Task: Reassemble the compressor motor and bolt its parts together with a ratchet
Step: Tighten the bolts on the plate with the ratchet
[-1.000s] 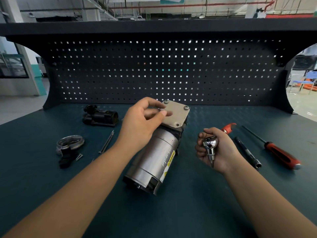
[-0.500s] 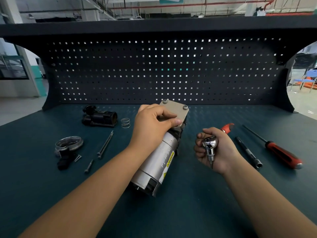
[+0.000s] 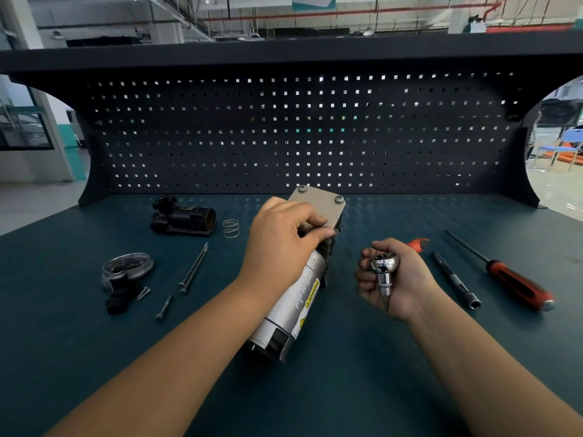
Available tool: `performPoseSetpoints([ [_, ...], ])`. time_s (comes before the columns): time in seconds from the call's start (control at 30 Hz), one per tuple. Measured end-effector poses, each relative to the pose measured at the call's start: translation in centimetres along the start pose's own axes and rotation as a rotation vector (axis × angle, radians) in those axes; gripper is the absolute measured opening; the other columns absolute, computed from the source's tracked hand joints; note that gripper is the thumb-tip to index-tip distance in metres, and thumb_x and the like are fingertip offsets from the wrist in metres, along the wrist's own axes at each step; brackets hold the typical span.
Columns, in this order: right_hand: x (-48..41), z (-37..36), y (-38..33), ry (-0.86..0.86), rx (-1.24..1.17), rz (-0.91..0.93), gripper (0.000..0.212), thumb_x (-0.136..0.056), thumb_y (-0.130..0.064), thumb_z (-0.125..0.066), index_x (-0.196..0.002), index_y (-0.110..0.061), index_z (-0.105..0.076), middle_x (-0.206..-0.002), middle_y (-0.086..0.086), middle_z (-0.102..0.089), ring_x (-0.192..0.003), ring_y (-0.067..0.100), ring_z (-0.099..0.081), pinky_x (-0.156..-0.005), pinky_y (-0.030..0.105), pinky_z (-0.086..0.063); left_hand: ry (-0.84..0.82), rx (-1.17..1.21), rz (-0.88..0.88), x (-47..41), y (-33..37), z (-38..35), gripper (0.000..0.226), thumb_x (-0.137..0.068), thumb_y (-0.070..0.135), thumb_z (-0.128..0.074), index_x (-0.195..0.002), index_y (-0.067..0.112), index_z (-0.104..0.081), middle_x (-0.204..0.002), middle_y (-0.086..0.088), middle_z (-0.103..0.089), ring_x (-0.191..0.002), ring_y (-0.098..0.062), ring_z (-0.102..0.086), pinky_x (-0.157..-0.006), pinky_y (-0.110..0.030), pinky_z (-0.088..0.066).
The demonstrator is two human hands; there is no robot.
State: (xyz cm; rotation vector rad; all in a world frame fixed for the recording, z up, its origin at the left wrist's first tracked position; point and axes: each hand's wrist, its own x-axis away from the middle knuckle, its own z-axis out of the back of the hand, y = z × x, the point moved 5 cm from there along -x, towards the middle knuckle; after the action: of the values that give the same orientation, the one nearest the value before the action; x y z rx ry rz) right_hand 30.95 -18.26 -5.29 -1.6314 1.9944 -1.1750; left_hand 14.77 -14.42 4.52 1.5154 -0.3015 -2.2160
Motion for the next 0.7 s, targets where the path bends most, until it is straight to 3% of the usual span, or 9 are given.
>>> performPoseSetpoints([
  [0.2, 0.0, 0.0, 0.1, -0.001, -0.041, -0.016, 0.021, -0.082, -0.022, -0.045, -0.065, -0.010, -0.048, -0.049, 0.003, -0.048, -0.034, 0.011, -0.038, -0.035, 0.017, -0.032, -0.016, -0.008, 0.016, -0.3, 0.1, 0.2, 0.014, -0.065, 0.013, -0.084, -0.068, 0.010, -0.071, -0.066, 0.024, -0.054, -0.078, -0.013, -0.053, -0.070, -0.009, -0.036],
  [0.37, 0.0, -0.2, -0.1, -0.014, -0.047, -0.010, 0.016, -0.076, -0.021, -0.047, -0.065, -0.010, -0.048, -0.048, 0.003, -0.048, -0.034, 0.011, -0.038, -0.034, 0.017, -0.032, -0.096, -0.007, 0.062, -0.7, 0.2, 0.0, 0.014, -0.064, 0.015, -0.084, -0.071, 0.014, -0.073, -0.063, 0.026, -0.050, -0.076, -0.001, -0.051, -0.067, -0.002, -0.034],
  [0.7, 0.3, -0.2, 0.0, -0.008, -0.058, -0.019, 0.022, -0.083, -0.022, -0.043, -0.065, -0.010, -0.048, -0.048, 0.003, -0.048, -0.034, 0.011, -0.037, -0.035, 0.016, -0.031, -0.003, -0.023, 0.095, 0.3, 0.3, -0.5, 0.010, -0.072, 0.019, -0.080, -0.073, 0.015, -0.072, -0.068, 0.020, -0.055, -0.082, -0.014, -0.052, -0.072, -0.018, -0.039],
])
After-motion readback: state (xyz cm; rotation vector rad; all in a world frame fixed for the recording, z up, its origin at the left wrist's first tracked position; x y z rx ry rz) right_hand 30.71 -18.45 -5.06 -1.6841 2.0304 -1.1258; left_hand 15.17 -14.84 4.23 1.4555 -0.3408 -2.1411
